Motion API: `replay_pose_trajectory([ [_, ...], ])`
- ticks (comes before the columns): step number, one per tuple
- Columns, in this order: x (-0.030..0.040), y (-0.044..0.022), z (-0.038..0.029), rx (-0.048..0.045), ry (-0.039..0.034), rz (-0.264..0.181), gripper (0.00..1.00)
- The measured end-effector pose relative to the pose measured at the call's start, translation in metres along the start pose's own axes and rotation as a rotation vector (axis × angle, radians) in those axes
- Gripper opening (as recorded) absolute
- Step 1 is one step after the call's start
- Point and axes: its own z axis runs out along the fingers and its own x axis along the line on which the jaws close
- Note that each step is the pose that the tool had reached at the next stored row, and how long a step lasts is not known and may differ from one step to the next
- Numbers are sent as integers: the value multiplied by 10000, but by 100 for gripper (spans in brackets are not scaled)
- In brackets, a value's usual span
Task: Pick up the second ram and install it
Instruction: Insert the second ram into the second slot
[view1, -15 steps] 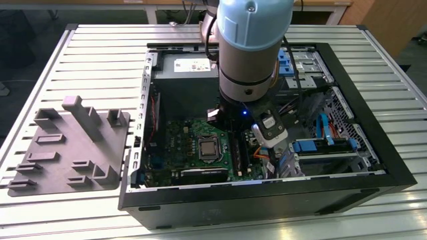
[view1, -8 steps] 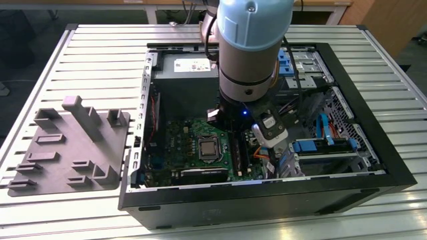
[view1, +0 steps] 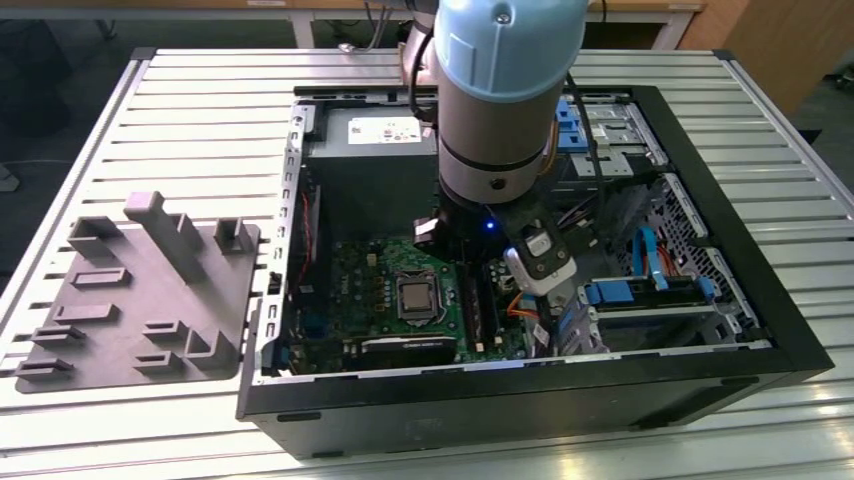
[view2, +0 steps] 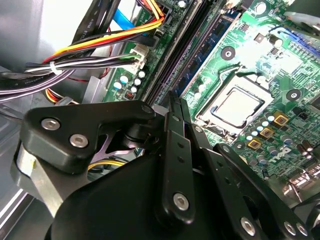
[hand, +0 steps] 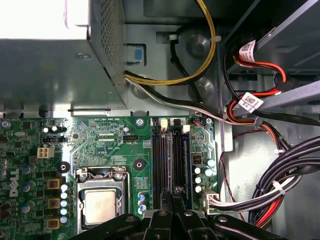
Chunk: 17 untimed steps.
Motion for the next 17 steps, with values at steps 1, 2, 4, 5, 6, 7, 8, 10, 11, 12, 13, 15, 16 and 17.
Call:
replay_pose_trajectory([
  [1, 0, 0, 0, 6, 3, -28, 12],
  [2, 0, 0, 0, 14, 6, -61, 12],
  [4, 0, 0, 2, 17, 11, -113, 12],
  [5, 0, 0, 4, 16, 12, -116, 12],
  [6, 0, -1, 6, 16, 12, -118, 12],
  [7, 1, -1, 8, 16, 12, -119, 12],
  [8, 1, -1, 10, 16, 13, -119, 12],
  [10, 1, -1, 13, 17, 12, -119, 12],
  [11, 1, -2, 14, 17, 12, -119, 12],
  [12, 1, -2, 16, 16, 12, -119, 12],
  [13, 1, -2, 16, 16, 12, -119, 12],
  [15, 1, -2, 17, 17, 12, -119, 12],
  [16, 1, -1, 16, 19, 12, -120, 12],
  [17, 1, -1, 13, 21, 12, -120, 12],
])
